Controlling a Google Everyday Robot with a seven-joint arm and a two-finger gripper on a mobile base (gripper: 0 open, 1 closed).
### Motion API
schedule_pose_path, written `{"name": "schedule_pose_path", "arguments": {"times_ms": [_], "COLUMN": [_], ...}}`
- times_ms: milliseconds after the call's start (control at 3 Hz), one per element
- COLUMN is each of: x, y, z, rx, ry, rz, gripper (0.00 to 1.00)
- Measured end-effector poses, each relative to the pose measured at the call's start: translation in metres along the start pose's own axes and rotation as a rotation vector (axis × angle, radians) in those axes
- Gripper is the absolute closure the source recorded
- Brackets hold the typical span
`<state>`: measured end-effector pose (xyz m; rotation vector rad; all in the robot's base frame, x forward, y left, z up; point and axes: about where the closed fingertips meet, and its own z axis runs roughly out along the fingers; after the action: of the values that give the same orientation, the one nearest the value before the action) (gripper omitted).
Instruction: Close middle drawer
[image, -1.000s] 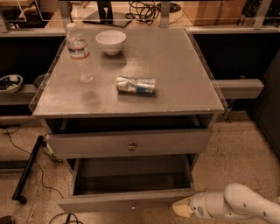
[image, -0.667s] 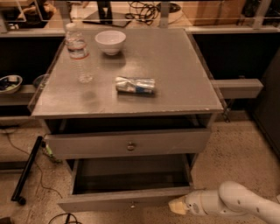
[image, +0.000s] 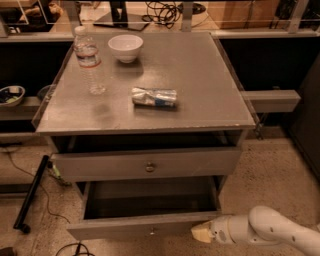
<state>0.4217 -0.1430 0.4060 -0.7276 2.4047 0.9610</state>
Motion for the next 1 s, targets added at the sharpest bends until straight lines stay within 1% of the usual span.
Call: {"name": "schedule_pose_path", "arguments": {"times_ms": [333,667,1000], "x": [-0.005,-0.016,-0.015], "y": [0.000,0.001,0.000], "z": [0.003,0.009,0.010], "rx": [0.000,-0.003,-0.006], "ry": [-0.012,-0.030,-0.031], "rz": [-0.001,-0.009,-0.004], "gripper": [1.00,1.00,1.00]}}
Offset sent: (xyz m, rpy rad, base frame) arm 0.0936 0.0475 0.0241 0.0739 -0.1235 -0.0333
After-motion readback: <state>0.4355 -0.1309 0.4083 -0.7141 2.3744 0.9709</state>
